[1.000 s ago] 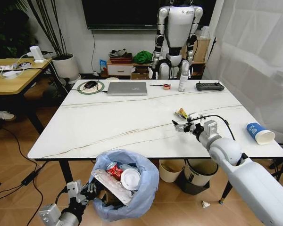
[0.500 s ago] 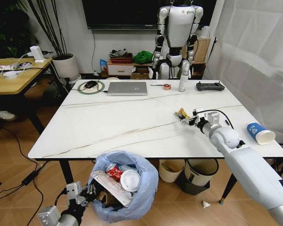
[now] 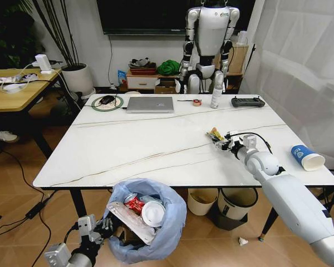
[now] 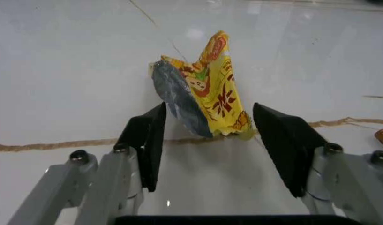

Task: Pick up the trash bin and place the trash from the table into it.

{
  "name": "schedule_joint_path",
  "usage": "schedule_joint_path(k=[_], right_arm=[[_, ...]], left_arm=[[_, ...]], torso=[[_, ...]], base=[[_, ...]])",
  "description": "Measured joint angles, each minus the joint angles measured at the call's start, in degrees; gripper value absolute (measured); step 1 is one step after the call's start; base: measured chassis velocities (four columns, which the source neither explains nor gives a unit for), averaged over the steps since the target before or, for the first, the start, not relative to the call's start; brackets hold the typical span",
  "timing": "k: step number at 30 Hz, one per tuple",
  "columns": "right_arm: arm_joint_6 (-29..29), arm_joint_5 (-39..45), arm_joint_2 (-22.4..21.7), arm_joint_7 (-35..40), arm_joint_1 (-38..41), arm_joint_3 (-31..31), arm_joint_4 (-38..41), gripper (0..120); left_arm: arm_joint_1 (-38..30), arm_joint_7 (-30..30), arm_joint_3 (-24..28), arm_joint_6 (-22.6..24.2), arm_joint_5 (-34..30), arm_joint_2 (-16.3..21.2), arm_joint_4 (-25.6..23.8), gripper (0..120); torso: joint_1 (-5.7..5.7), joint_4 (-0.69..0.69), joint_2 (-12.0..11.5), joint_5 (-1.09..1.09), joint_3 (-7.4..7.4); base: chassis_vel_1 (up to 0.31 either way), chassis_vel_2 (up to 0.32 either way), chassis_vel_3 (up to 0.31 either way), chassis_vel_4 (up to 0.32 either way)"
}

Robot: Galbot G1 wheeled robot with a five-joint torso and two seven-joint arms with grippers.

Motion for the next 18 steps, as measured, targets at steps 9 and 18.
schedule_joint_path(k=[9, 18], right_arm=[[0.16, 0.00, 0.16, -0.16, 0.01, -0.18, -0.16, 19], [0.16, 0.06, 0.13, -0.20, 0.01, -0.30, 0.06, 0]], left_arm=[[-0.37, 0.00, 0.01, 0.00, -0.20, 0.13, 0.34, 0], [-0.46, 0.00, 0.04, 0.00, -0.27, 0.13, 0.48, 0]], torso=[[0.00, 0.00, 0.00, 0.00, 0.00], [0.00, 0.00, 0.01, 0.00, 0.00]], base=[[0.000, 0.000, 0.000, 0.000], [0.000, 0.000, 0.000, 0.000]])
